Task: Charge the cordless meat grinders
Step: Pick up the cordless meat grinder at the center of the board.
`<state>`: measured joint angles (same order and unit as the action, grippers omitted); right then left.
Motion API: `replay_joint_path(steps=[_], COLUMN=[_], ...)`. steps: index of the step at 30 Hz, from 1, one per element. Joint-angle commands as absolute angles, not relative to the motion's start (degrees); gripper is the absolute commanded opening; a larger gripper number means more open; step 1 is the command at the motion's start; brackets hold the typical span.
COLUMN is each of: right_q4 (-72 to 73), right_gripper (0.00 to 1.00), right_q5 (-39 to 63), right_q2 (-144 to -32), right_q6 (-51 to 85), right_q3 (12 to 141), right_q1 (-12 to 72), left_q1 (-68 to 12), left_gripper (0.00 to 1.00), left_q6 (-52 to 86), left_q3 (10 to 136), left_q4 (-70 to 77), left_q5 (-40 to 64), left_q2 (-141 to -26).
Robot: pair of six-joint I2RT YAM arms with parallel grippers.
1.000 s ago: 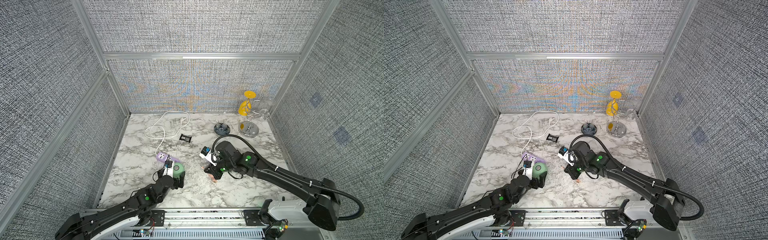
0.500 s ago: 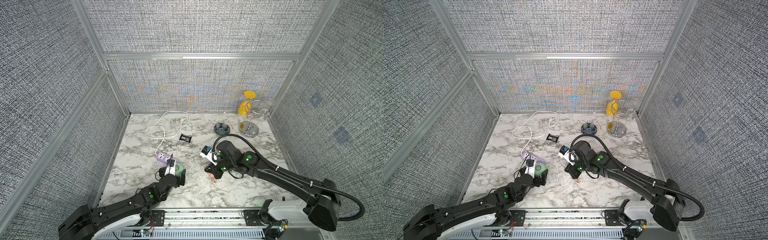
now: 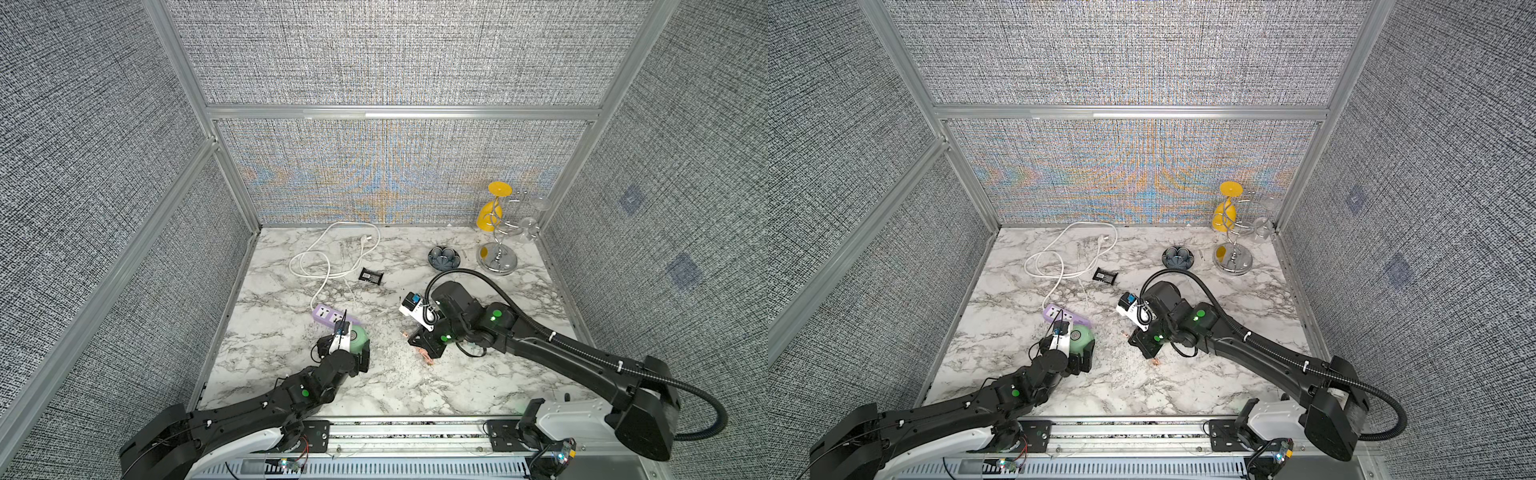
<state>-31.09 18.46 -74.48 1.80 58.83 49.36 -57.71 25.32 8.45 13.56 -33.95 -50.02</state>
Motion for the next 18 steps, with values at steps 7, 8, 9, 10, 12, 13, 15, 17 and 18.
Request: replay_joint_path(steps=[7, 8, 9, 10, 12, 13, 15, 17, 18], right_q4=[-30.4, -30.5, -30.6, -30.7, -30.8, -30.8, -30.8, -30.8, -30.9], right_gripper=[0.0, 0.0, 0.0, 0.0, 0.0, 0.0, 0.0, 0.0, 0.0], right_q5=[19.2, 19.3, 19.3, 19.2, 19.3, 19.3, 19.2, 19.3, 19.3], right_q2=[-74.5, -74.6, -74.6, -74.6, -74.5, -74.4, -74.4, -74.3, -74.2], right_q6=[2.8, 2.7, 2.7, 2.7, 2.7, 2.6, 2.7, 2.8, 2.7], right_q3=[58.9, 59.0, 59.0, 59.1, 59.0, 58.9, 58.8, 58.7, 58.7], right_q1=[49.2, 49.2, 49.2, 49.2, 49.2, 49.2, 49.1, 49.1, 49.1], left_q1=[-57.7, -57.7, -57.7, -57.7, -57.7, -57.7, -57.7, -57.7, -57.7], left_gripper=[0.99, 0.99, 0.99, 0.99, 0.99, 0.98, 0.96, 0.94, 0.92], left_q6=[24.0, 23.9, 23.7, 23.8, 24.2, 24.3, 24.4, 24.1, 23.9], left_q3=[8.7, 9.0, 9.3, 9.4, 9.3, 9.2, 8.9, 8.6, 8.4], left_q4=[19.7, 19.8, 19.9, 20.0, 20.3, 20.4, 20.2, 19.5, 19.2], left_q5=[-36.4, -36.5, -36.6, -36.9, -37.3, -37.5, -37.9, -37.8, -37.6], left_q2=[-54.4, -55.2, -55.7, -56.1, -56.2, -56.1, -55.3, -53.8, -53.3])
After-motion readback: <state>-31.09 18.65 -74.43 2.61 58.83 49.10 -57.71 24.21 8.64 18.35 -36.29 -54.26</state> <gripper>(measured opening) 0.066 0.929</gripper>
